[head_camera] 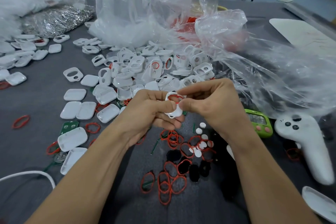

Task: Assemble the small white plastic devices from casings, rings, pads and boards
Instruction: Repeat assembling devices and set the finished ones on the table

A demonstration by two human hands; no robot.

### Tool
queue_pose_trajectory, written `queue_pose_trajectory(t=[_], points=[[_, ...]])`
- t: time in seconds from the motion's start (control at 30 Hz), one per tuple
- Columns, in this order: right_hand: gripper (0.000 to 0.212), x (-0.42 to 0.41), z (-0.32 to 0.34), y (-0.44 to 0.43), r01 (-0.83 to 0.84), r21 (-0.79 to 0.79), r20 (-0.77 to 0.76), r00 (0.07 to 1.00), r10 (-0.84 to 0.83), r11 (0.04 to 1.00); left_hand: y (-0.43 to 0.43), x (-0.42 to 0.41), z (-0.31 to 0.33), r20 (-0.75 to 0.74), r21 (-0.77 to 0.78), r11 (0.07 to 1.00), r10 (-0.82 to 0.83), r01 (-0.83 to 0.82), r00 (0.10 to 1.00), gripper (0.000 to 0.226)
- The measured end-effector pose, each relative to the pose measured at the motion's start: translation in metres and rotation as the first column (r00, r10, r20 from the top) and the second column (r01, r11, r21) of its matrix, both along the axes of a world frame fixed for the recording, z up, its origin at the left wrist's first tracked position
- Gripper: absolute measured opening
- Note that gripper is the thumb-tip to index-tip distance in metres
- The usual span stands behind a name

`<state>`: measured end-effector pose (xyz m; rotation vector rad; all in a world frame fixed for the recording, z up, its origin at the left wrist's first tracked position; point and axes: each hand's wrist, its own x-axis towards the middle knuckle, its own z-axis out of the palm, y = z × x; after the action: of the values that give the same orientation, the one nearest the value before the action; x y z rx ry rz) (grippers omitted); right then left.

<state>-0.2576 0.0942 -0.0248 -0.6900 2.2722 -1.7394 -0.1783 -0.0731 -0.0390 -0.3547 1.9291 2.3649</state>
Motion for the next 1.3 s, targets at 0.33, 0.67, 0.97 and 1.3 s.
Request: queue_pose_trajectory(t=[0.33, 0.67, 0.97, 1.3], points=[[0.013, 0.01, -0.009, -0.013, 0.177, 0.104, -0.435, 0.893, -0.115, 0.979, 0.01, -0.005, -0.008, -0.088, -0.093, 0.981, 0.16, -0.168, 0.983, 0.017], [0.021, 0.002, 0.0, -0.002, 0.209, 0.059, -0.235, 0.953, -0.19, 0.976, 0.009, -0.008, -0.009, -0.02, 0.025, 0.997, 0.071, -0.07, 0.997, 0.027], [0.033, 0.006, -0.004, -0.004, 0.2, 0.153, -0.393, 0.911, -0.126, 0.968, 0.01, -0.008, -0.01, -0.098, -0.157, 0.979, 0.116, -0.13, 0.988, 0.026], [0.031, 0.004, -0.004, -0.005, 0.153, 0.066, -0.273, 0.953, -0.13, 0.986, 0.013, -0.008, -0.009, -0.055, -0.069, 0.981, 0.178, -0.181, 0.983, 0.017]])
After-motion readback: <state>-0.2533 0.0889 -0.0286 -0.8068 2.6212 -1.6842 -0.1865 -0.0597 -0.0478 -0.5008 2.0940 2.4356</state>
